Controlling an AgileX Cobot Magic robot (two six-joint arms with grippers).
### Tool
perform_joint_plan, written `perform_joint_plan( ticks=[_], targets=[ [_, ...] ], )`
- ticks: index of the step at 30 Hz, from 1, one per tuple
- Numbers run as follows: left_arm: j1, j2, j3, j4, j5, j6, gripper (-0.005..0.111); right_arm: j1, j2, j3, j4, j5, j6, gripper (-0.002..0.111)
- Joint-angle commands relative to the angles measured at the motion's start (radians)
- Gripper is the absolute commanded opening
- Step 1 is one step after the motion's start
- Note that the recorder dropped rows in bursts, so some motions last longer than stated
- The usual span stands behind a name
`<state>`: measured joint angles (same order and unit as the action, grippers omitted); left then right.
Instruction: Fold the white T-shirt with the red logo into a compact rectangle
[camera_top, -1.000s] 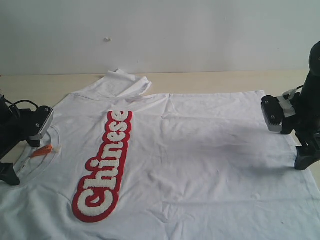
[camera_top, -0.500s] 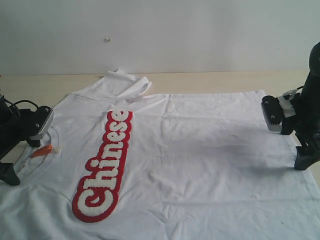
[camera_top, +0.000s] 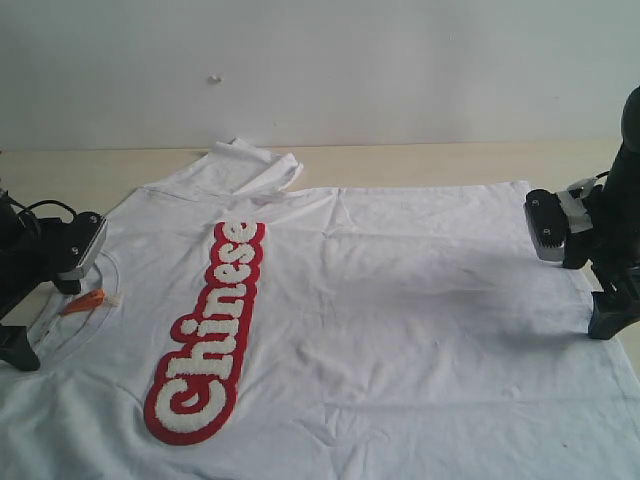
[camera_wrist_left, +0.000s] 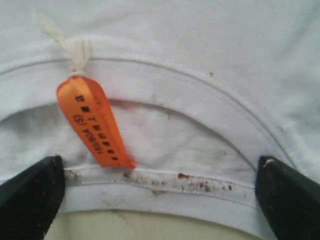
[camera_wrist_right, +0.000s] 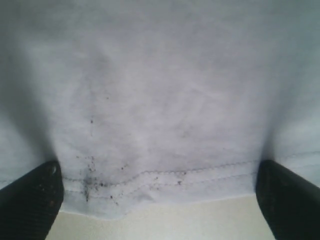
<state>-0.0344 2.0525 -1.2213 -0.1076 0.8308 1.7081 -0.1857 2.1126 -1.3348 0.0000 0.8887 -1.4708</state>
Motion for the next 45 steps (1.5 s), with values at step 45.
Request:
perform_joint_plan(
  ticks=[45],
  targets=[
    [0.005, 0.026, 0.009, 0.045, -0.047, 0.0, 0.105, -0.001, 0.049, 0.003, -0.036, -0.069, 0.008, 0.064]
  ],
)
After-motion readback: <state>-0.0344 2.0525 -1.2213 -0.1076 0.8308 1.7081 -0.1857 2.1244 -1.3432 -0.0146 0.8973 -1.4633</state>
